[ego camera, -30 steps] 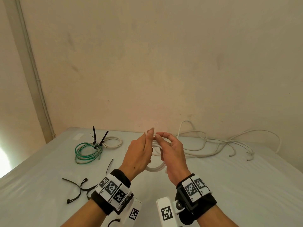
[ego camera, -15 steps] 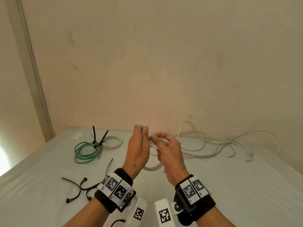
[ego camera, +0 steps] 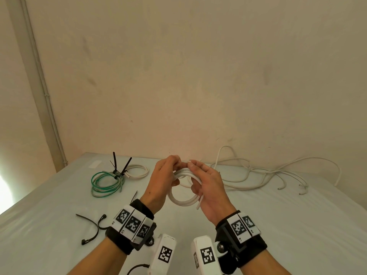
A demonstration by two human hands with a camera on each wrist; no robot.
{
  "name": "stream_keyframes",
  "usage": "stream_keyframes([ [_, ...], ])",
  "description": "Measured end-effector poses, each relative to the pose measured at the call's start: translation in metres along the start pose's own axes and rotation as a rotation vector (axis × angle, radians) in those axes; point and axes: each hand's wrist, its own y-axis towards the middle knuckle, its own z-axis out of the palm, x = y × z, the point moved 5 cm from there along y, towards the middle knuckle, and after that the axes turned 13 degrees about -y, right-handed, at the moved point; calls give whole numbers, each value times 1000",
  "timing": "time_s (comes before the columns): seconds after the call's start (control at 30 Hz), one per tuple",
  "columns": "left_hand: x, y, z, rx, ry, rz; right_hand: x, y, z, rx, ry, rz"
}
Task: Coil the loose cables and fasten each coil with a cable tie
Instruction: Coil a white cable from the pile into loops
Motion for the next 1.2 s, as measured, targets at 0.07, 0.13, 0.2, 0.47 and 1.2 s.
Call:
stream_keyframes([
  [0.07, 2, 0, 0, 34, -26, -39, -1, 0, -2, -2, 22, 16],
  [0.13, 3, -1, 0, 67, -73, -66, -3, 1, -4, -12, 27, 22],
  [0.2, 3, -1, 0, 91, -92, -66, -3, 0, -4, -14, 41, 16],
  [0.47, 2, 0, 0, 107, -21, -66, 1, 1, -3, -11, -26, -37],
  [1.2, 3, 3, 3, -8, -24, -148, 2, 7, -8, 6, -89, -126],
])
